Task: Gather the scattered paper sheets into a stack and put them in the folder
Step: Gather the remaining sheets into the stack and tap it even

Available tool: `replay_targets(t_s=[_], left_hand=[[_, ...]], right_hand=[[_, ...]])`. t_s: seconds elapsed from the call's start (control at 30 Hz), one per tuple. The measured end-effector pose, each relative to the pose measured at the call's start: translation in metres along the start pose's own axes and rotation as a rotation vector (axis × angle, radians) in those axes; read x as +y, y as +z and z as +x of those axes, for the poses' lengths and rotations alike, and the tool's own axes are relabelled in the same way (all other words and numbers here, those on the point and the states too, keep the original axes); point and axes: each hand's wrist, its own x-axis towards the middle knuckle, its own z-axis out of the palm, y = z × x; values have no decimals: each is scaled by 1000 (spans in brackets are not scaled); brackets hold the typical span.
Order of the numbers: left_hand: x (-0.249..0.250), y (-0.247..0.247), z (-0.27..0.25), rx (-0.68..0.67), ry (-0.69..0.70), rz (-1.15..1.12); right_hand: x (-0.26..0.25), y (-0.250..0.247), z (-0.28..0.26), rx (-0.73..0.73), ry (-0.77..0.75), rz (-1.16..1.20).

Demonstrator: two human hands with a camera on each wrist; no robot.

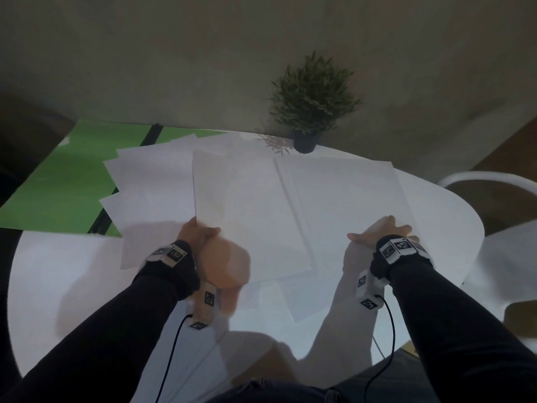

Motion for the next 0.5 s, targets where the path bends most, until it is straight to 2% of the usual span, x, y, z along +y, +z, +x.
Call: replay_targets(t_s=[0.07, 0.17, 0.27, 0.33, 0.4, 0.5], left_hand=[[-2, 2, 1, -1, -4, -7], [-6, 2, 4, 4, 7, 18], [-7, 1, 6, -4, 5, 7], [-6, 2, 6, -9, 3, -9], [-6, 5, 5, -3, 4, -11], [-3, 10, 1, -9, 7, -20]], right_hand=[[0, 0, 2, 27, -16, -7], [-3, -1, 2, -8, -80, 96], [-6, -6, -2, -73, -164, 8], [-10, -6, -3, -61, -194, -6], [-10, -2, -5, -13, -179, -35], [-10, 3, -7, 26, -79, 59]])
